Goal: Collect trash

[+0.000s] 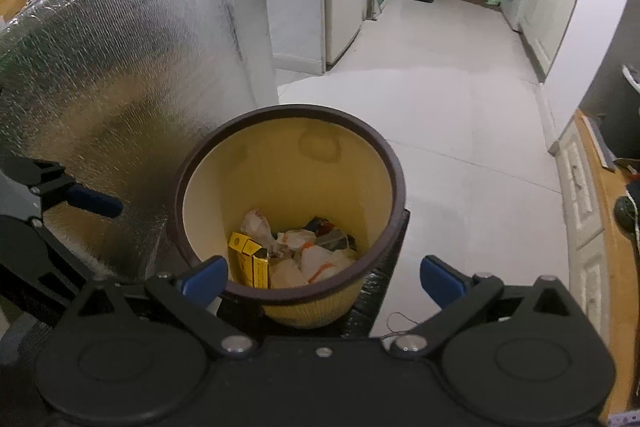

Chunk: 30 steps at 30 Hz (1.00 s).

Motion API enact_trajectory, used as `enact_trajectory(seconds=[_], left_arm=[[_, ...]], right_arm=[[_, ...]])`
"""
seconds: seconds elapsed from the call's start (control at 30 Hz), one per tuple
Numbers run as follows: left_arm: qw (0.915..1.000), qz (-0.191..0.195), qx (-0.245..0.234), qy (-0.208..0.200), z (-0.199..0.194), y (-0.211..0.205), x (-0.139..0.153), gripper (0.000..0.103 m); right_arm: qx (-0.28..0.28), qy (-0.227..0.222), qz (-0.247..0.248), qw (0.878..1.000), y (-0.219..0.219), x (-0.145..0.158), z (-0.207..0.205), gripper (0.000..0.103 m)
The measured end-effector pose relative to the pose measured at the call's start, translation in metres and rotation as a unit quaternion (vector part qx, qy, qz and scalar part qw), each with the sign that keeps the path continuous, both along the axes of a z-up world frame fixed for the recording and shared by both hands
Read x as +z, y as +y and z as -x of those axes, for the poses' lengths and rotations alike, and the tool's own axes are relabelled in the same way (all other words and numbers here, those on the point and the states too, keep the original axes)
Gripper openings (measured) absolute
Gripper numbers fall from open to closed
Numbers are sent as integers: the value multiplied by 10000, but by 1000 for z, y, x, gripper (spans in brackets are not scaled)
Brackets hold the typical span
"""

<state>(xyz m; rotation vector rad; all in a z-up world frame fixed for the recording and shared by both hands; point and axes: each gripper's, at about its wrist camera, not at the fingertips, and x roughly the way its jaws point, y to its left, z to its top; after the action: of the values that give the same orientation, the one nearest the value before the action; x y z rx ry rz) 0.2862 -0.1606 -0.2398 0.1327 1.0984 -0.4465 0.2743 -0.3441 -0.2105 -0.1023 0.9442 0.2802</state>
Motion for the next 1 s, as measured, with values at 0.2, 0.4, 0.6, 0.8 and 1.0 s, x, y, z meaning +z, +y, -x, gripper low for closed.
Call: enact_trajectory(seconds=[0.2, 0.4, 0.6, 0.8, 1.0], left_arm=[[9995, 80, 22, -294, 16, 5, 30, 103], [9975, 226, 75, -659, 32, 12, 62, 103], [9927, 464, 206, -1097, 49, 25, 98, 103], [9816, 614, 558, -1722, 65, 42, 139, 103], [9708, 625, 679, -2213, 70, 61, 183, 103]], right_arm=[[-166, -86, 9, 9998, -7, 15, 23, 103], [-289, -267, -49, 9992, -13, 36, 44, 103], [-353, -524, -49, 9980, -14, 60, 61, 103], [-426, -994, -254, 9938, -12, 92, 73, 103], [-283, -1467, -402, 9880, 2, 126, 74, 103]])
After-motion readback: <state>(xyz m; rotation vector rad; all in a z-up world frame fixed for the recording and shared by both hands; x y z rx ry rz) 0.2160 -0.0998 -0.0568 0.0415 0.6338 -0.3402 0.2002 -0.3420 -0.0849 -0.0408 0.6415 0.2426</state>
